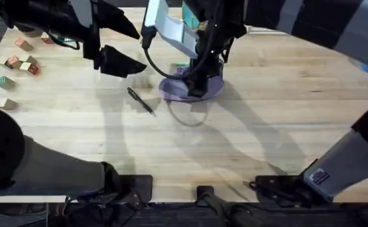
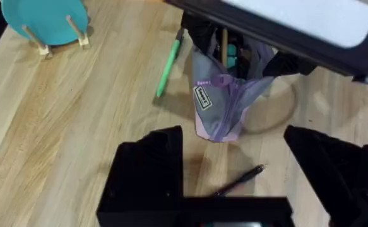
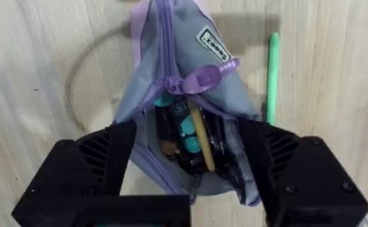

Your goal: Unzip the bag, pick up the pens from the table one at a time and place them inside, then zip the bag closed.

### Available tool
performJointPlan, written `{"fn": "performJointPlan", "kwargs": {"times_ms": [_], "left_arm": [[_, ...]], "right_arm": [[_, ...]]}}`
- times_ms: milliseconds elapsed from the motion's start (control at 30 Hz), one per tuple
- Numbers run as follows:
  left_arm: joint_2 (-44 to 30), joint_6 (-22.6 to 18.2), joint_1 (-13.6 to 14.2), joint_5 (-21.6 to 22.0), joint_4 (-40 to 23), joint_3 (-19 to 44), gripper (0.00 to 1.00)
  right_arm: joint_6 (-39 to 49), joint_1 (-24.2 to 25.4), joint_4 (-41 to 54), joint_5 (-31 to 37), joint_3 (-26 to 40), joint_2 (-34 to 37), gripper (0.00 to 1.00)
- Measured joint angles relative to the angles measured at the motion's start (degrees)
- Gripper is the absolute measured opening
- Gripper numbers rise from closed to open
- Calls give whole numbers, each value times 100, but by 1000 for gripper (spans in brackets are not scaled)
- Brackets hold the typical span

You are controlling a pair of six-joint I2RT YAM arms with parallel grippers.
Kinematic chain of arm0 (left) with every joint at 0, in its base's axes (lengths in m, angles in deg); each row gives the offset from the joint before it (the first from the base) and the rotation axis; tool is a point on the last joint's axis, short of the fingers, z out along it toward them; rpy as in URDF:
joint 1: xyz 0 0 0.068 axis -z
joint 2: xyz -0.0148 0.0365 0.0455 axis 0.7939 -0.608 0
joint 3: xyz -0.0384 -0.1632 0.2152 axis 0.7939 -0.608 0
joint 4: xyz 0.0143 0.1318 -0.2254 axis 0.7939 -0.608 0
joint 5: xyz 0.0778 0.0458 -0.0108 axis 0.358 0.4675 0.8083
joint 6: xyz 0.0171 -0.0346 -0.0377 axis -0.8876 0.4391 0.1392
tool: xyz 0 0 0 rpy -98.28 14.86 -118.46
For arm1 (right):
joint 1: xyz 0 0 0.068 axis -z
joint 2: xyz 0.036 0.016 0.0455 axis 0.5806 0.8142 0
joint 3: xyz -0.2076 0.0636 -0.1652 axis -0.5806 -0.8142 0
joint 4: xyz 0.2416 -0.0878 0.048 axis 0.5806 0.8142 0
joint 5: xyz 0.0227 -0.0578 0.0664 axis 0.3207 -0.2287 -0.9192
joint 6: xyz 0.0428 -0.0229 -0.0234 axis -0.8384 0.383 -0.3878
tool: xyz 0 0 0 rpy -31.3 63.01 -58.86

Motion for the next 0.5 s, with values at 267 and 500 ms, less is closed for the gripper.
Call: {"fn": "performJointPlan", "kwargs": {"times_ms": [267,500], "left_arm": [[0,0,0,0,0,0,995],[0,0,0,0,3,0,995]], "right_arm": [[-73,0,2,0,0,0,996],[-521,19,164,45,244,0,996]]}}
